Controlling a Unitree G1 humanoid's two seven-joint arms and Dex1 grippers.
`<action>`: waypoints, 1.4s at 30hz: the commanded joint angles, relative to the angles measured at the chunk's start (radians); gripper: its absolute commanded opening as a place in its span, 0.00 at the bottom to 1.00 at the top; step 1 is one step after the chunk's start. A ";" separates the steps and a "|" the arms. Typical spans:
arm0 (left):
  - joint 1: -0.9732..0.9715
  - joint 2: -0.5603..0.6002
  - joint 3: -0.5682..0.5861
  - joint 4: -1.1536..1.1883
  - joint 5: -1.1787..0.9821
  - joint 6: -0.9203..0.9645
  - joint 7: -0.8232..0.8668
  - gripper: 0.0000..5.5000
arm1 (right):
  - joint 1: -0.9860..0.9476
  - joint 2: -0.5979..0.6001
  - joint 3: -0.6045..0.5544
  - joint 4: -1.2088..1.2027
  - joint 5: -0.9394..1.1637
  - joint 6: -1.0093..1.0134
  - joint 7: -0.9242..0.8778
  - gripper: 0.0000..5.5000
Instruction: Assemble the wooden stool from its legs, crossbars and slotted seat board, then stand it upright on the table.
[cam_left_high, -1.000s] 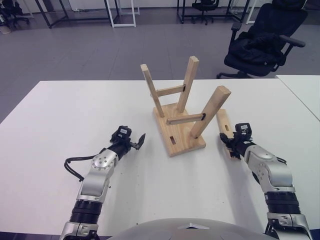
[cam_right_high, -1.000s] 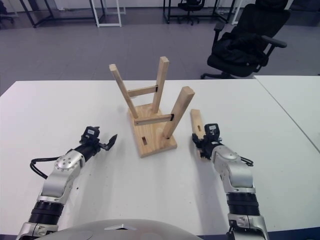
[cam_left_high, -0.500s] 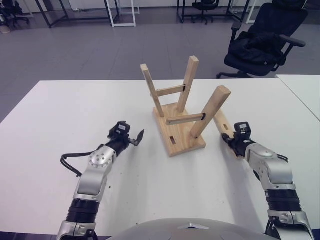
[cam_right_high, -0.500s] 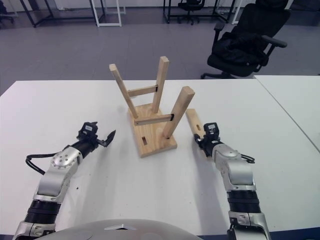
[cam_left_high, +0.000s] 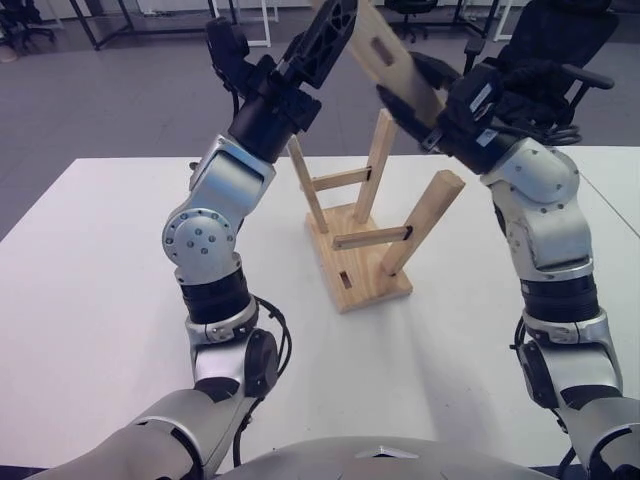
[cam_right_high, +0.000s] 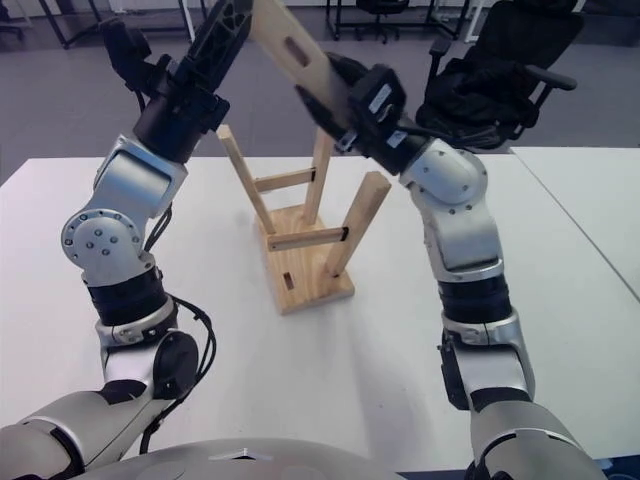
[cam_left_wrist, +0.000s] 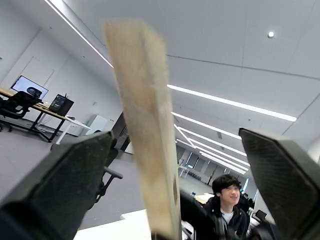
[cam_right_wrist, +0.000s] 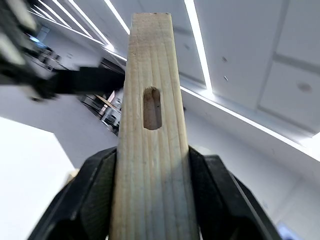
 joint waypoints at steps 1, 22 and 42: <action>-0.031 0.041 0.009 0.015 -0.059 0.001 0.030 0.81 | 0.020 -0.013 0.005 -0.006 -0.012 -0.064 0.044 0.38; 0.085 0.173 -0.067 -0.003 -0.014 -0.035 -0.074 0.20 | 0.060 -0.027 -0.025 -0.026 0.092 0.063 0.152 0.38; 0.171 0.294 0.064 -0.150 -0.051 -0.147 0.025 0.19 | -0.022 -0.007 -0.187 0.022 0.089 0.092 -0.012 0.70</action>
